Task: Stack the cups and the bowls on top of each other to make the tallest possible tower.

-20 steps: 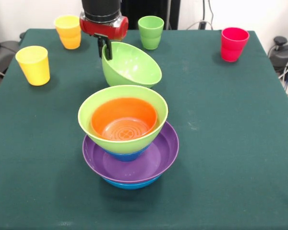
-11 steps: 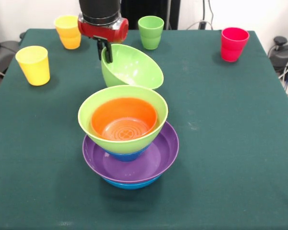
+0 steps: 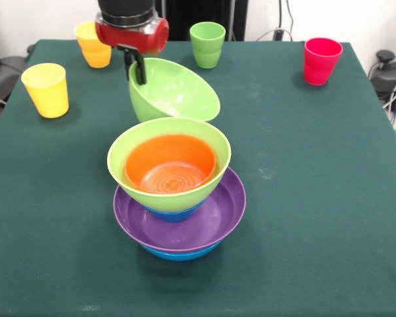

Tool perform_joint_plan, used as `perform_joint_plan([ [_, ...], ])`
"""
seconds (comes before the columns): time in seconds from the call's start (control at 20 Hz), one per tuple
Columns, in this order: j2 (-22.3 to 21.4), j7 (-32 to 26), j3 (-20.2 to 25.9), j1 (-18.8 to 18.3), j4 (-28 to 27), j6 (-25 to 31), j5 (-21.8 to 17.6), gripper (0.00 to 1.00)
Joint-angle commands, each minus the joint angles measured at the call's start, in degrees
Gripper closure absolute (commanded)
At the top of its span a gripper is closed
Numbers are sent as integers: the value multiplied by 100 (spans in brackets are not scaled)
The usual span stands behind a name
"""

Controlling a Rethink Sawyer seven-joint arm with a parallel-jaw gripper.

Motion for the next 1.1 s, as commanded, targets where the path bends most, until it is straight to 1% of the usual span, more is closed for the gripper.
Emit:
perform_joint_plan([
  [0.05, -116, -903, 588, -288, 46, 550, -37, 100],
  [0.3, -141, -1010, 711, -511, 282, 508, -133, 100],
  [0.7, -140, -1117, 868, -728, 316, 642, -220, 100],
  [1.0, -392, -1187, 990, -878, 434, 808, -170, 100],
  [1.1, -556, -1232, 1026, -912, 425, 915, -155, 100],
])
